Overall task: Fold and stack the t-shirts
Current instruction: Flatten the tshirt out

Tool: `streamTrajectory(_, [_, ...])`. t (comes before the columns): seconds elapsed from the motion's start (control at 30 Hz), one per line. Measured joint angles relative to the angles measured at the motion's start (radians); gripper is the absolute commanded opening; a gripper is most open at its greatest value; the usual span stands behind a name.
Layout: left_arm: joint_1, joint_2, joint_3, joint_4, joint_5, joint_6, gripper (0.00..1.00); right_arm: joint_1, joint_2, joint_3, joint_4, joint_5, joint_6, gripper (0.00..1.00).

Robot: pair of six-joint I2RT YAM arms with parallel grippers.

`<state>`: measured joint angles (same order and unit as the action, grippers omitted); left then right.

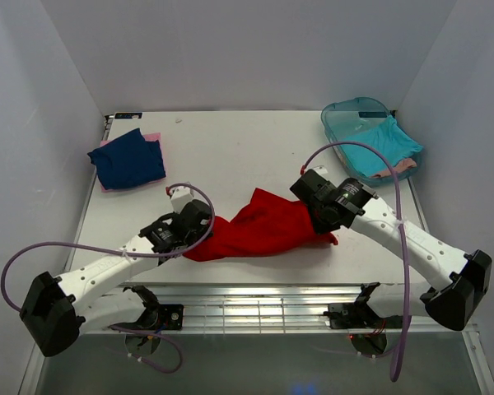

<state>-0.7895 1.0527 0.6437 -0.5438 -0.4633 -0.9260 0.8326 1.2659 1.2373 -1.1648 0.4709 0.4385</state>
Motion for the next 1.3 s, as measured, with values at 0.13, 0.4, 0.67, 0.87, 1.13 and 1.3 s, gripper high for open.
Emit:
streamTrajectory(0.13, [0.000,0.060,0.116,0.027,-0.079,0.012,0.34,0.002,-0.013,-0.043,-0.009,-0.024,0.034,0.08])
streamTrajectory(0.4, [0.001,0.317,0.138,0.203,-0.124,0.122,0.39,0.013,-0.002,-0.088,0.014,-0.066,0.056,0.08])
streamTrajectory(0.67, [0.001,0.395,0.142,0.261,-0.068,0.138,0.40,0.013,-0.003,-0.089,0.016,-0.066,0.060,0.08])
streamTrajectory(0.87, [0.001,0.395,0.135,0.305,-0.050,0.141,0.35,0.013,-0.003,-0.104,0.026,-0.071,0.061,0.08])
streamTrajectory(1.13, [0.001,0.438,0.133,0.301,-0.023,0.117,0.04,0.014,-0.007,-0.108,0.032,-0.082,0.061,0.08])
streamTrajectory(1.3, [0.001,0.438,0.134,0.281,-0.030,0.112,0.00,0.014,-0.018,-0.109,0.037,-0.080,0.064,0.08])
